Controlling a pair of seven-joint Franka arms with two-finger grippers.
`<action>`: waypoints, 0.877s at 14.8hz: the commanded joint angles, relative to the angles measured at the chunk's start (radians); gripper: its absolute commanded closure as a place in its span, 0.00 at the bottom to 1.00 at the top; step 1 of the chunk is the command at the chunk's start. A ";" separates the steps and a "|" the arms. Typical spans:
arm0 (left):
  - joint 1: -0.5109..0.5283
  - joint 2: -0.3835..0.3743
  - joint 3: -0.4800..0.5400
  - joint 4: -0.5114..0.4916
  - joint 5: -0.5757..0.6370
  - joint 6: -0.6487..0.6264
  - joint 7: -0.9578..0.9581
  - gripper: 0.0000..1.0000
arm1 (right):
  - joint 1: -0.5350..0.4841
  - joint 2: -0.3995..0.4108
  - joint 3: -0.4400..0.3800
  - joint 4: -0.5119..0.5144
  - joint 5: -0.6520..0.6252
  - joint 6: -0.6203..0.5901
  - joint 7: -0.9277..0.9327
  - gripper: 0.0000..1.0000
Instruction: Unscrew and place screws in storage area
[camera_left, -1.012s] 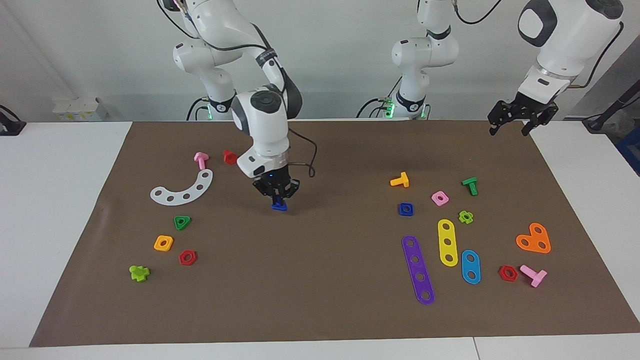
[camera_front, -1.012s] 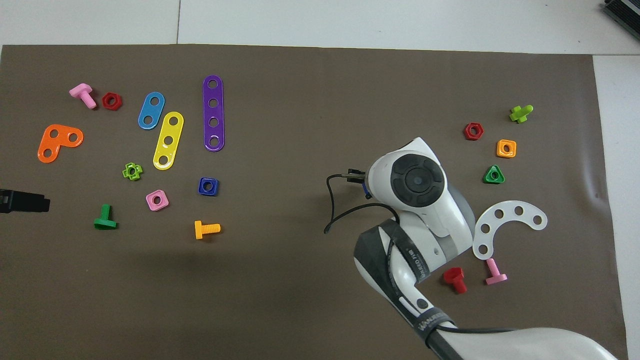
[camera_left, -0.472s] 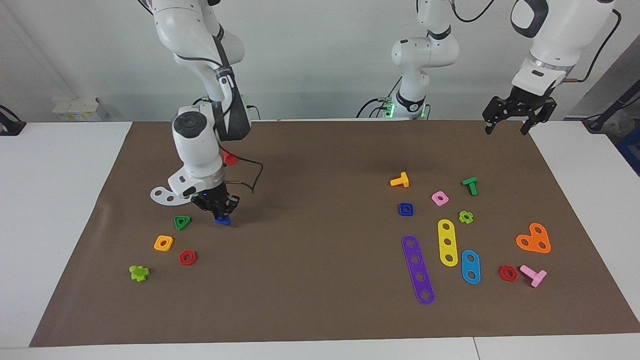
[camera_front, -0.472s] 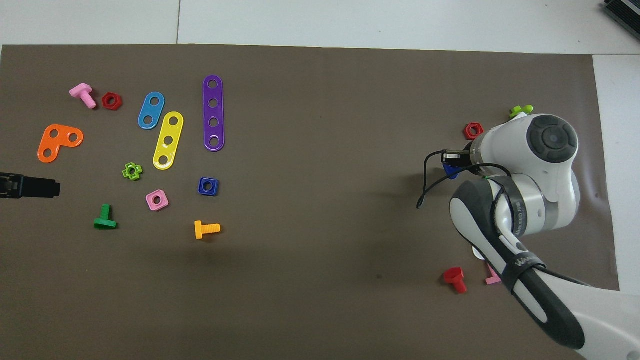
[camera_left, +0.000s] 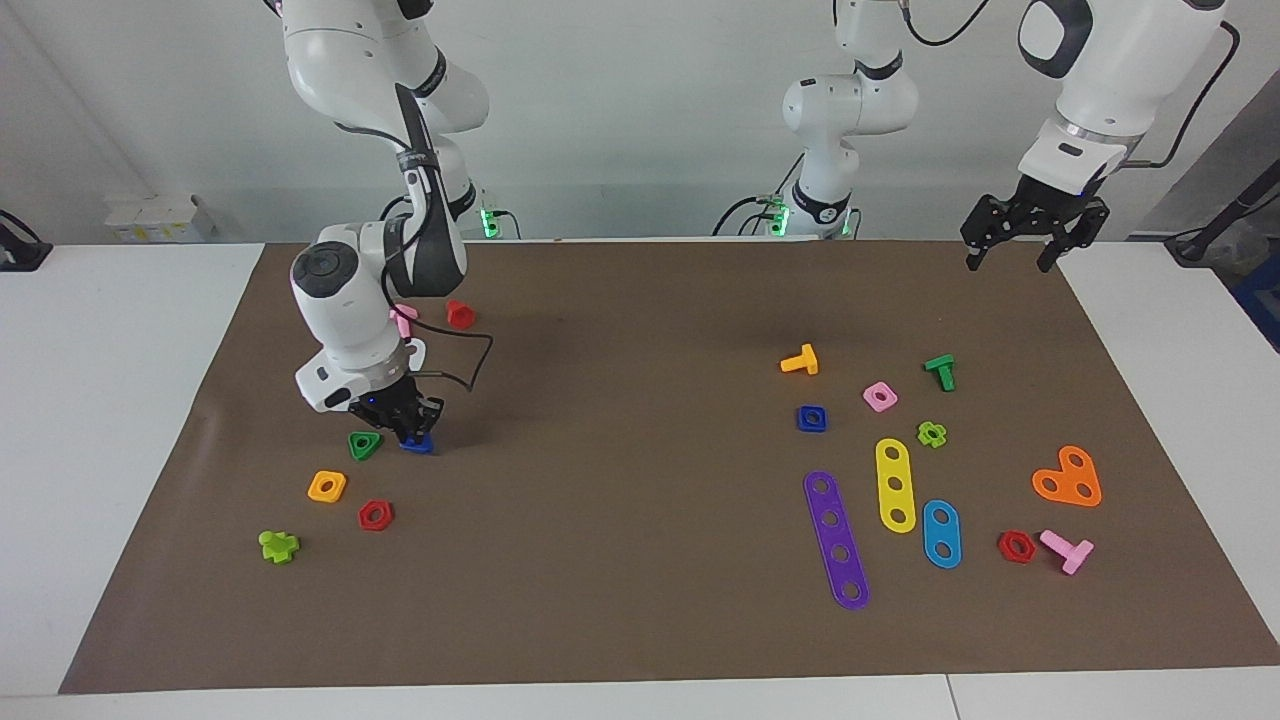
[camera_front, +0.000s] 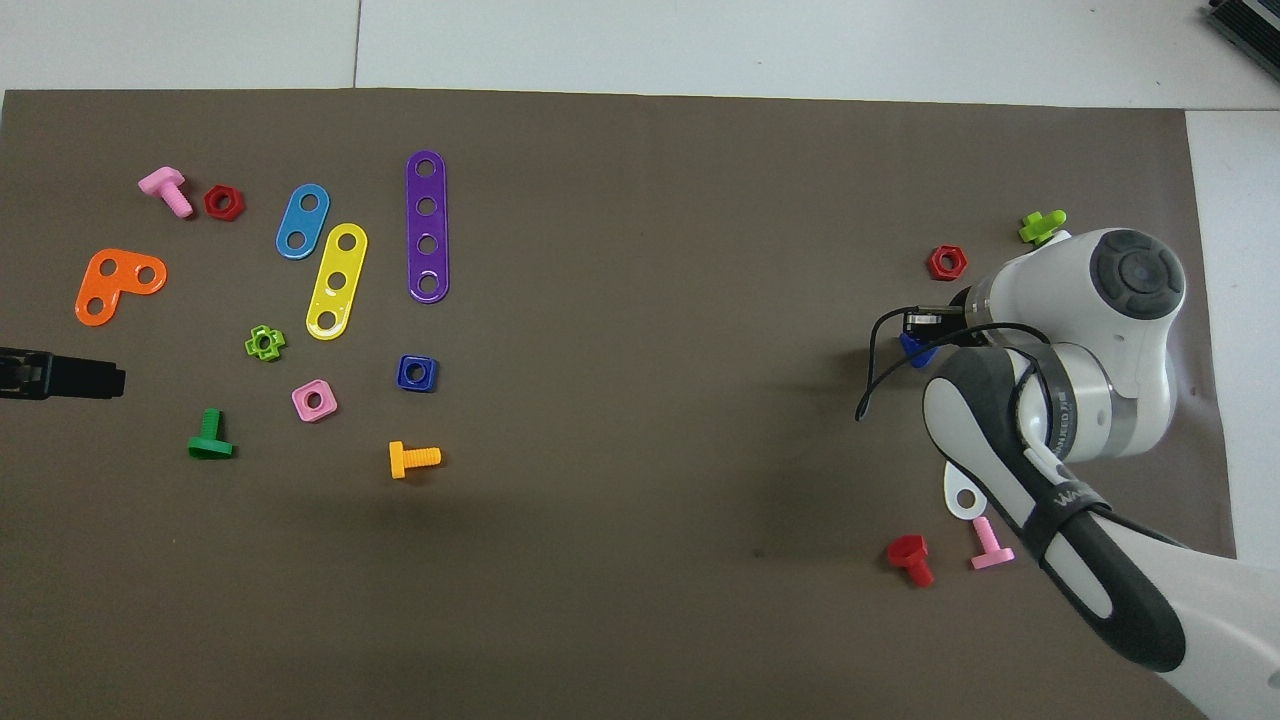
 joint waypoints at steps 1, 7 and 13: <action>-0.013 -0.007 0.011 -0.011 0.018 -0.034 -0.009 0.00 | -0.018 -0.001 0.013 -0.020 0.026 0.030 -0.038 0.64; -0.006 -0.013 0.010 -0.014 0.018 -0.080 -0.010 0.00 | -0.015 -0.057 0.005 0.029 0.026 0.005 -0.025 0.05; 0.000 -0.016 0.010 -0.013 0.018 -0.092 -0.006 0.00 | -0.038 -0.211 -0.002 0.155 0.026 -0.215 -0.020 0.03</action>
